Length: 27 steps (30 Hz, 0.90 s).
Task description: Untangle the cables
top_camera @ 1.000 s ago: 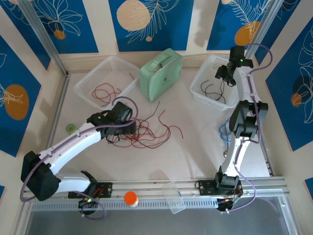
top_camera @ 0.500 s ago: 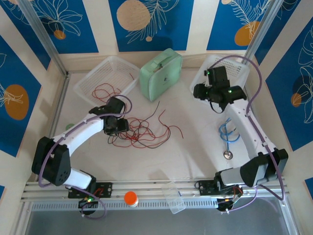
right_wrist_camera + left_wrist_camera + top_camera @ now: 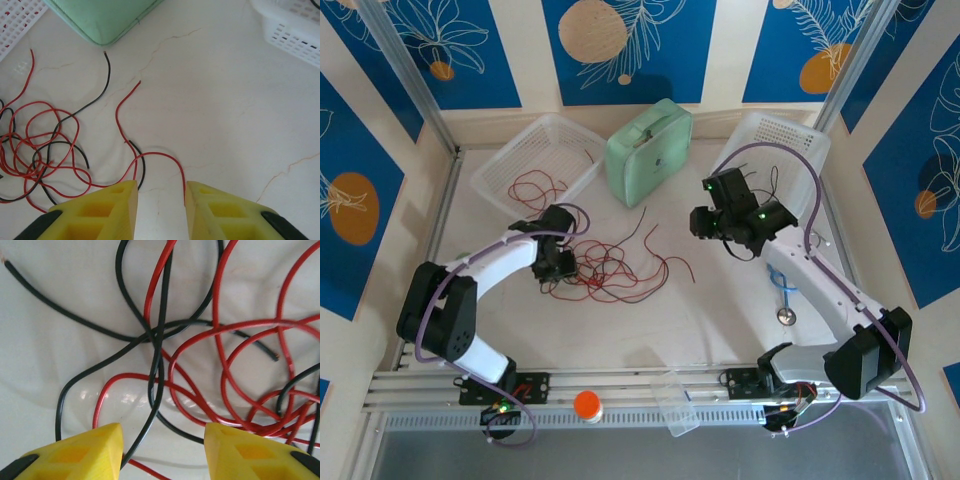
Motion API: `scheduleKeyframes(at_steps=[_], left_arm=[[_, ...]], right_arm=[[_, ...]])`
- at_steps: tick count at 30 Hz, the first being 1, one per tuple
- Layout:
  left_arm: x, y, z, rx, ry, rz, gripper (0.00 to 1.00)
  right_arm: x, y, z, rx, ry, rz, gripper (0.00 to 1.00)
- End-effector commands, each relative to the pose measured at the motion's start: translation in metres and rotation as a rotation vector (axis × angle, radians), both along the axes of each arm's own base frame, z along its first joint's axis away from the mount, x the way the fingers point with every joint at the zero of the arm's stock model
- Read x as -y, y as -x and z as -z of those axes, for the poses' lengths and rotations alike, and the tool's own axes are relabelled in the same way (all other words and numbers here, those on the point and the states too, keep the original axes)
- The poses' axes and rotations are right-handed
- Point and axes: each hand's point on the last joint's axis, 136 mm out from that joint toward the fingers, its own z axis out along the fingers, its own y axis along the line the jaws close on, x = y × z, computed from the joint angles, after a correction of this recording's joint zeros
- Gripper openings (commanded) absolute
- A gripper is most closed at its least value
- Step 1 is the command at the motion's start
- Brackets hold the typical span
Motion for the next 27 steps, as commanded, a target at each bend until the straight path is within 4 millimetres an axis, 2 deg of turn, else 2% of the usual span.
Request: scheduleKeyframes(at_steps=[1, 5, 12, 18, 19, 21, 23, 27], left_arm=[[-0.012, 0.015, 0.012, -0.064, -0.034, -0.024, 0.46], [-0.016, 0.016, 0.018, -0.071, -0.053, -0.029, 0.43], [-0.025, 0.013, 0.017, -0.058, -0.108, -0.023, 0.29], [-0.026, 0.011, 0.014, -0.038, -0.110, -0.010, 0.08], [-0.025, 0.010, 0.011, -0.029, -0.102, -0.007, 0.03], [-0.021, 0.008, 0.003, -0.010, -0.077, -0.002, 0.00], [-0.012, 0.005, -0.015, 0.020, -0.029, 0.020, 0.00], [0.010, -0.003, -0.073, 0.112, 0.072, 0.095, 0.00]], right_arm=[[0.002, 0.002, -0.003, 0.018, -0.011, 0.028, 0.30], [0.002, 0.004, -0.002, 0.018, -0.011, 0.028, 0.29], [0.008, 0.011, 0.000, 0.018, -0.008, 0.040, 0.27], [0.012, 0.015, 0.001, 0.019, -0.005, 0.049, 0.26], [0.013, 0.016, 0.001, 0.018, -0.005, 0.050, 0.26], [0.014, 0.018, -0.002, 0.023, -0.010, 0.052, 0.26], [0.014, 0.021, -0.005, 0.027, -0.021, 0.051, 0.25], [0.009, 0.028, -0.005, 0.014, -0.067, 0.037, 0.25]])
